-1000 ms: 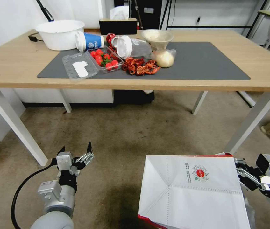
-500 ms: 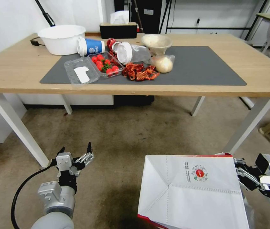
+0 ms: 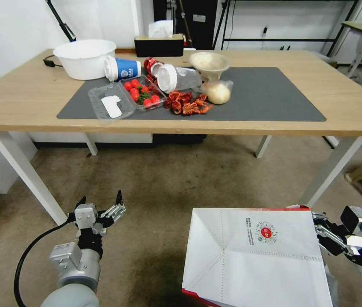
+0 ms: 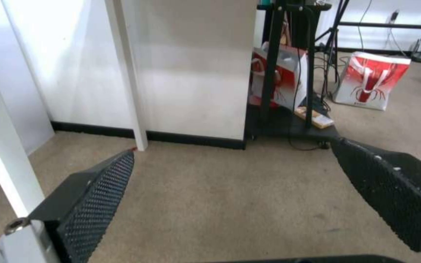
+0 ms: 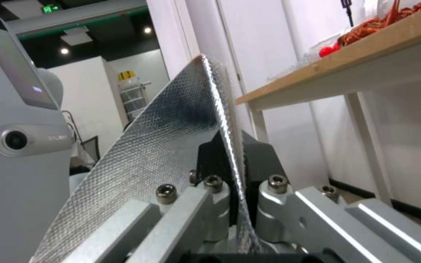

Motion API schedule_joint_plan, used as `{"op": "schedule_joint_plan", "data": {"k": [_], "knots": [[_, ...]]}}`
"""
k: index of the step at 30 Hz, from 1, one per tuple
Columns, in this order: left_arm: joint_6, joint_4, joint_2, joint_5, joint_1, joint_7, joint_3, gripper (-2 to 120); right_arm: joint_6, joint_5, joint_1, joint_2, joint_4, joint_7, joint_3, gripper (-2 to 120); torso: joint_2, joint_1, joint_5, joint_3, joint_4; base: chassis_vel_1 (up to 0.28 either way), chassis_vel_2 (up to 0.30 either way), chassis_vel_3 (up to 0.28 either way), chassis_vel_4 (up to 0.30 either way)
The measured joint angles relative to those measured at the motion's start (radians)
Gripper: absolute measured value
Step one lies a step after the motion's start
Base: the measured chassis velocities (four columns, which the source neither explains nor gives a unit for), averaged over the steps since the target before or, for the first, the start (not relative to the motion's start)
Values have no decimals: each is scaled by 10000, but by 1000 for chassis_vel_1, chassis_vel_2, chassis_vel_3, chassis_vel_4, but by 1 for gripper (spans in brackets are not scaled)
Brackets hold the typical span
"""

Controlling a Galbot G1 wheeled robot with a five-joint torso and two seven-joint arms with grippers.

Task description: Pick up the food delivery bag from the floor and place it on the table.

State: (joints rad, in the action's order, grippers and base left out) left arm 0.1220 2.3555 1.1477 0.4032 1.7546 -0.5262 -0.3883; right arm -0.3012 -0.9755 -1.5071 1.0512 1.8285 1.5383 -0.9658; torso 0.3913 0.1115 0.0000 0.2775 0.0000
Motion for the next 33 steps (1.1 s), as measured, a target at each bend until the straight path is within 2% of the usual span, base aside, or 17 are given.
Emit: {"op": "schedule_joint_plan", "data": {"k": [33], "knots": [[9,-11,0,0,-37,-31,-4,100,-16,35,39,42,38,0,61,0,1315,471,0,845,0,0,0,0,0]]}}
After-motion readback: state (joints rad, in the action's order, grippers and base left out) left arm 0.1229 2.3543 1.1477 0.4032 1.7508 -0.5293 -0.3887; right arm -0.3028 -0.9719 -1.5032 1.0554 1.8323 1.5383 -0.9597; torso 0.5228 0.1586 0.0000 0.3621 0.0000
